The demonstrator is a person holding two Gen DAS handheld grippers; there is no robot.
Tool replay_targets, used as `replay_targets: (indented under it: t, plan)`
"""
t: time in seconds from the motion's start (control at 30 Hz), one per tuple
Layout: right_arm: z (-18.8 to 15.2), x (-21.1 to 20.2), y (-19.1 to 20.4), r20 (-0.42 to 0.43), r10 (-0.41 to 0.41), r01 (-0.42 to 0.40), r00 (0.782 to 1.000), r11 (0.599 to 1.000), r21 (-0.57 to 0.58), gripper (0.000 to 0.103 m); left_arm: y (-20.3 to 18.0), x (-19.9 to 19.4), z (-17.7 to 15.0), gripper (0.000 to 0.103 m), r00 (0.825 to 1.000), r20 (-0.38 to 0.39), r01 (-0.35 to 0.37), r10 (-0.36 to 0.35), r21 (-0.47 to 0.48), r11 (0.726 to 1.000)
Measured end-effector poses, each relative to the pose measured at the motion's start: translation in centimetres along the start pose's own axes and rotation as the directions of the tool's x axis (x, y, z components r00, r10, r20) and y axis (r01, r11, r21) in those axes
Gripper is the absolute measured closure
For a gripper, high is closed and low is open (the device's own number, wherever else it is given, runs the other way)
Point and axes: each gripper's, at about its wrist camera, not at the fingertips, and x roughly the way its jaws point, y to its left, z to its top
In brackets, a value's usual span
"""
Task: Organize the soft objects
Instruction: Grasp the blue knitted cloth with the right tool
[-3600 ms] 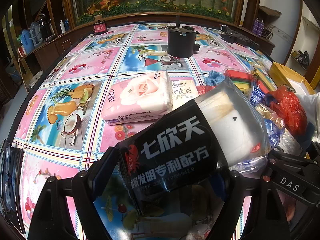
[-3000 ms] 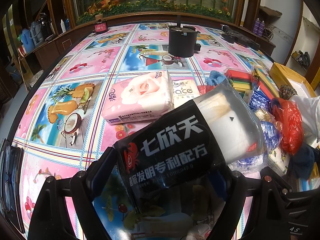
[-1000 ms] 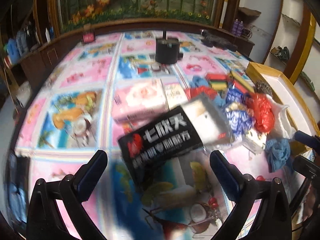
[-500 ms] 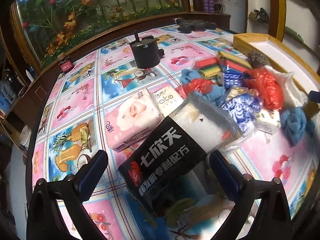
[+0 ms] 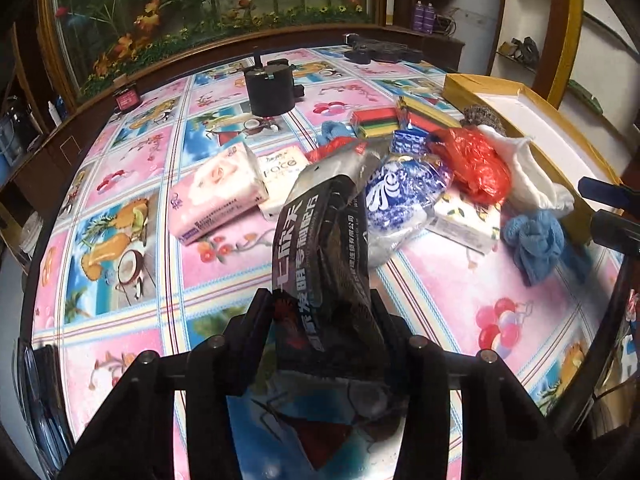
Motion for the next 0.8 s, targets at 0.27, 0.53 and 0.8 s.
replay_targets:
  t: [0.27,0.53,0.8]
  plan:
    - [-1.9,-0.3,1.3,-0.035,0.061,-0.062,0.998,0.998,-0.031,0.007,1.5,0.6,0.7,0.055,1.0,-0.013,0.027,-0.028,-0.066,0.997]
    - [-2.5,1.7,1.4,-0.099,0.044,-0.046,0.994,0.999,-0.016,0.021,2.1,2.7,1.9,0.049,0.997,-0.076,-0.02,0.011,-0.116,0.993]
    - [-1.8,3.4,1.3,-0.132,-0.006,0.003,0.991,1.0,-0.018,0.034,2.6,3.3,2.4,0.05,0.999,-0.028,-0.032,0.028,-0.165,0.986]
